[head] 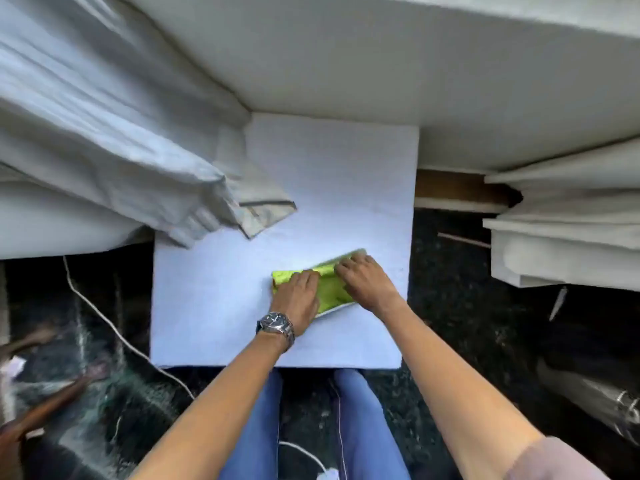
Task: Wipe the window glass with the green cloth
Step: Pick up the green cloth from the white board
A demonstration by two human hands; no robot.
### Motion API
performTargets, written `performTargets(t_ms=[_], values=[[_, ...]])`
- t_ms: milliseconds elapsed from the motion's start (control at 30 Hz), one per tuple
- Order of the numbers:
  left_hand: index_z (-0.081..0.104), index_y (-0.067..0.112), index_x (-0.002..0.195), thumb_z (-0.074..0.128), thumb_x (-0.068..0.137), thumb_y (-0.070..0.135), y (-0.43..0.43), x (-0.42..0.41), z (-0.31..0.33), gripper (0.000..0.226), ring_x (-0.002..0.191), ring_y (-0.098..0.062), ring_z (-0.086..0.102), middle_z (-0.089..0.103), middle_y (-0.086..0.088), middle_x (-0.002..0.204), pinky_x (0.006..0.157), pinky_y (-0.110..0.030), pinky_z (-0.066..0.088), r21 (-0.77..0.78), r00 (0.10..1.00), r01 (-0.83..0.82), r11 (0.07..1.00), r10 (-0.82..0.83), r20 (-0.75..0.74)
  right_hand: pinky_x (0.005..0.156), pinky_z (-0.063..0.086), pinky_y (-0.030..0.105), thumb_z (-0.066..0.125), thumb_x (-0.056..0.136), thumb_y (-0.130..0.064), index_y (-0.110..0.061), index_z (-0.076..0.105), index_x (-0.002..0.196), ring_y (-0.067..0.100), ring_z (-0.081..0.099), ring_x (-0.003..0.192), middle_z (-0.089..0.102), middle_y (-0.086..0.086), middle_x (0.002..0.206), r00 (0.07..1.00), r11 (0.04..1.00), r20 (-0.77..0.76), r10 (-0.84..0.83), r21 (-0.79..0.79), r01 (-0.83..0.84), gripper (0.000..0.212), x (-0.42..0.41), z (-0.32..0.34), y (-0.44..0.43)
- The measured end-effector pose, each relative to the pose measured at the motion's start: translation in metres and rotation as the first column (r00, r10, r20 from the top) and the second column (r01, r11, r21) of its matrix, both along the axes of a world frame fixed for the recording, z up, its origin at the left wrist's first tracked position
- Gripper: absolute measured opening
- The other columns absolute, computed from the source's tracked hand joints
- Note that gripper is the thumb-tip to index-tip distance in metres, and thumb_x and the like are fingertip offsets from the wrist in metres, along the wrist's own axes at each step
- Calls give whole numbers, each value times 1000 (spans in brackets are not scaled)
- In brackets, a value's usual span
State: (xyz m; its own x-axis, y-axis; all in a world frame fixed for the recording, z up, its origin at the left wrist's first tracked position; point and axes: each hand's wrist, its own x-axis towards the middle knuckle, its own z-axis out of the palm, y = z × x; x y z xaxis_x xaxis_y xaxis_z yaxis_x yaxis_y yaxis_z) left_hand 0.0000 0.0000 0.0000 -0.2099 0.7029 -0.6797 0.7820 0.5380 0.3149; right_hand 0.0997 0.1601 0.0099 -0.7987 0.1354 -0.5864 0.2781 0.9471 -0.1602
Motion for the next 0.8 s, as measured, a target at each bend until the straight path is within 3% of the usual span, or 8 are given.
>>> performTargets(t_ms=[100,200,300,467,533,600,700,800], values=[[17,8,161,40,104,30,1,25,-33,65,151,-29,34,27,-13,168,118,-44,37,-12,998,-43,999,42,-54,100,41,44,53,91,-7,-8,50,133,34,53,124,61,13,130,997,1000,72,19,-14,-19,41,3,-28,5],[26,12,160,47,103,37,5,37,-47,66,136,-26,53,45,-8,158,103,-41,49,39,979,-6,999,13,-203,104,39,42,32,93,1,-5,46,131,35,52,123,60,15,129,997,998,69,14,65,-19,41,2,-37,7],[43,17,151,56,98,28,20,31,-39,56,111,-19,68,66,-1,131,82,-35,58,60,940,25,998,-3,-341,108,38,44,38,100,-2,-3,53,130,36,47,128,57,18,134,986,996,164,11,80,-24,34,-5,-27,6],[51,20,142,45,92,9,36,14,-10,52,122,-27,59,58,-5,135,92,-41,53,52,957,67,996,-49,-285,101,36,43,59,93,-17,-13,59,125,35,47,126,54,15,131,960,966,228,-165,-158,203,33,-8,17,10],[56,26,137,53,90,21,38,7,5,46,140,-27,45,49,-2,148,109,-42,42,96,994,-20,995,31,-108,89,41,39,63,90,-13,-14,58,120,36,57,114,64,15,120,944,895,247,-218,-336,295,31,-19,53,24],[62,31,126,66,84,38,44,-6,35,43,146,-23,41,58,4,143,118,-40,32,104,966,-231,967,215,144,83,47,40,64,87,-9,-17,57,117,35,61,101,69,14,109,938,851,239,-250,-408,331,32,-33,101,46],[64,38,106,71,70,41,60,-31,105,37,110,-22,71,78,2,107,99,-43,56,88,718,-565,820,437,543,79,51,42,66,85,-6,-24,51,125,29,60,90,67,8,97,927,801,100,-362,-475,364,46,-57,189,81],[66,41,108,80,68,42,85,-68,200,43,95,-8,74,81,12,101,91,-38,62,191,578,-723,665,430,693,71,51,44,70,87,-8,-22,48,126,25,55,75,65,7,84,872,778,-123,-474,-523,349,47,-90,298,114]])
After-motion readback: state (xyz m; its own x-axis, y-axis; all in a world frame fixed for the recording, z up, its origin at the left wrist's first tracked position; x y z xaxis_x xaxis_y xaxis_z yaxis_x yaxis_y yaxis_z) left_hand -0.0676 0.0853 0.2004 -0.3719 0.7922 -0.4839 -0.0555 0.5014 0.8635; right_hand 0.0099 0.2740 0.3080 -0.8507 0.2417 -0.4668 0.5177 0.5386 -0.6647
